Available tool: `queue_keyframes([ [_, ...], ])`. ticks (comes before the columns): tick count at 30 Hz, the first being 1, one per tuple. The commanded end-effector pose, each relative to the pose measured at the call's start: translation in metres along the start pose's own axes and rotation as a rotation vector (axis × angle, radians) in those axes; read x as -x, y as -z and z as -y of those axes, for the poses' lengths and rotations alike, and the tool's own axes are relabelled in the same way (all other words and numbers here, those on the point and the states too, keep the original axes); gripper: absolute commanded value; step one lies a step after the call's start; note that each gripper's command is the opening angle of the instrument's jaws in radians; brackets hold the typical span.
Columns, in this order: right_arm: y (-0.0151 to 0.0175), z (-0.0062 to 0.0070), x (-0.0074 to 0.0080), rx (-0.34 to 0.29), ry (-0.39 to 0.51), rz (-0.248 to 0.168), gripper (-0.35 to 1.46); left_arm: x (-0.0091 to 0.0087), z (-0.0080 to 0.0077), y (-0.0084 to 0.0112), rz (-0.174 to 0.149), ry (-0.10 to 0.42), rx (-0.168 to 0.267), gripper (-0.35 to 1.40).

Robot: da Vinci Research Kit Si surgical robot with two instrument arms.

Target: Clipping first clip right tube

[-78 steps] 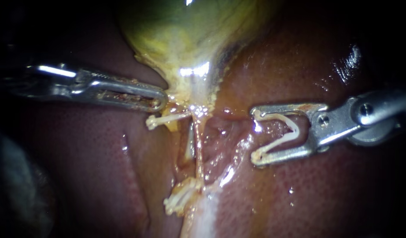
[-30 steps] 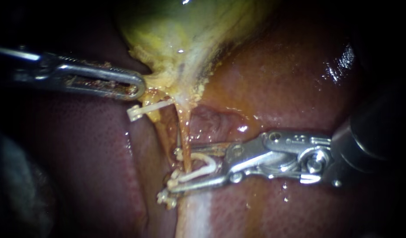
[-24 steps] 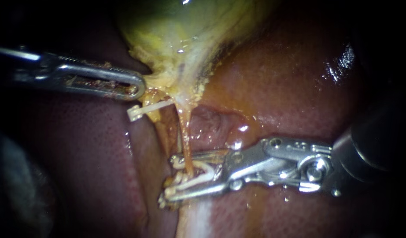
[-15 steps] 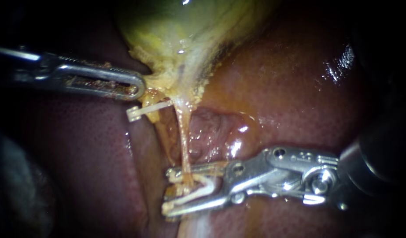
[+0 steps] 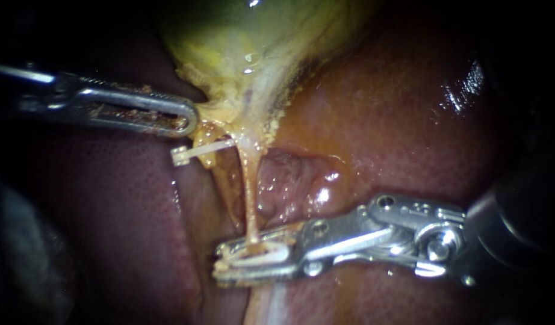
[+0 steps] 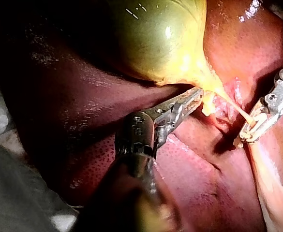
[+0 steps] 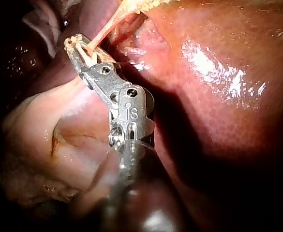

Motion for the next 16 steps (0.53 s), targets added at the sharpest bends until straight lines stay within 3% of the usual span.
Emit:
queue_keyframes([
  [1,-0.0001,0.0001,0.0000,-0.002,-0.014,0.001,-0.35,0.0000,0.0000,0.0000,0.000,0.000,0.000,-0.35],
  [8,0.0000,0.0007,0.0001,0.006,-0.032,0.017,-0.35,0.0000,0.0000,0.0000,0.000,0.000,0.000,-0.35],
  [16,-0.0002,0.0003,0.0002,0.008,-0.030,0.017,-0.35,0.0000,0.0000,0.0000,0.000,0.000,0.000,-0.35],
])
